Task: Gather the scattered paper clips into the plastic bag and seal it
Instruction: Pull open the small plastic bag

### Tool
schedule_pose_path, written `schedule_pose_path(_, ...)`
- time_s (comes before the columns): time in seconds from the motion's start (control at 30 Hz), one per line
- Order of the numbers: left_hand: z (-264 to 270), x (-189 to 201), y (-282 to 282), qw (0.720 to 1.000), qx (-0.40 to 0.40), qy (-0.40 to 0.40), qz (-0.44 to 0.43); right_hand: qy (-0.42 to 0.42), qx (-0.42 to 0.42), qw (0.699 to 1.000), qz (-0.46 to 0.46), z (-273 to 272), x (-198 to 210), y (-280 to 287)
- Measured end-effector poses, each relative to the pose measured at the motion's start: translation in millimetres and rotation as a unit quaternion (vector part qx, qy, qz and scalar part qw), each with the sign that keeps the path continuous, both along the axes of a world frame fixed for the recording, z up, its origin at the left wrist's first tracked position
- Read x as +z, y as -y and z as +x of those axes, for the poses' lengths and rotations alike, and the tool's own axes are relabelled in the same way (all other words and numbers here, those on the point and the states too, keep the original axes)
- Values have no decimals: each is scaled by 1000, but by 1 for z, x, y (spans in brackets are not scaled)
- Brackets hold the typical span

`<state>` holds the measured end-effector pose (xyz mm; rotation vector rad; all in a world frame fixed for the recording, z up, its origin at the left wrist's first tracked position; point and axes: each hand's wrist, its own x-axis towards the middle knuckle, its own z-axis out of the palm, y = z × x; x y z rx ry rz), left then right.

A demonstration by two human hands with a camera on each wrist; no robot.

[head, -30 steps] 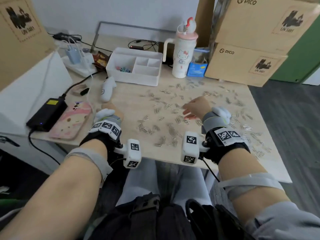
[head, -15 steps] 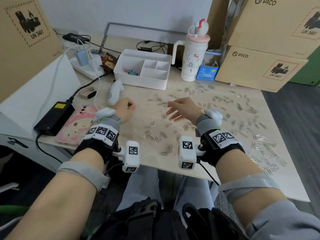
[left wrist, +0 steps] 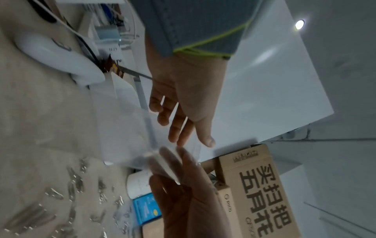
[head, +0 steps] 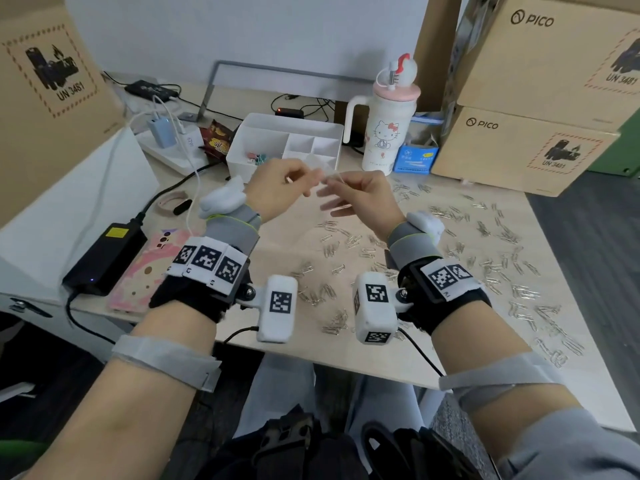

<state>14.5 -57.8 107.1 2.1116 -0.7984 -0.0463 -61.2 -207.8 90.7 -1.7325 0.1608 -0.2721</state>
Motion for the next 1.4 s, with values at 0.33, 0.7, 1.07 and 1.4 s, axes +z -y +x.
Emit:
schedule_pose_path(0.33,-3,17,15,995,29,-30,-94,13,33,998,-58,-2,24,-2)
schedule_pose_path(0.7,-15,25,5,991,-38,-67,-109,101,-25,987,-123,-3,29,5)
schedule_pose_path(1.07,-19,22,8,998,17,-53,-38,60,-95,977,-183,4,26,9)
schedule_pose_path(1.4,-13,29,3,998,46,-5,37,-17,-74,983,-168,7,22,3)
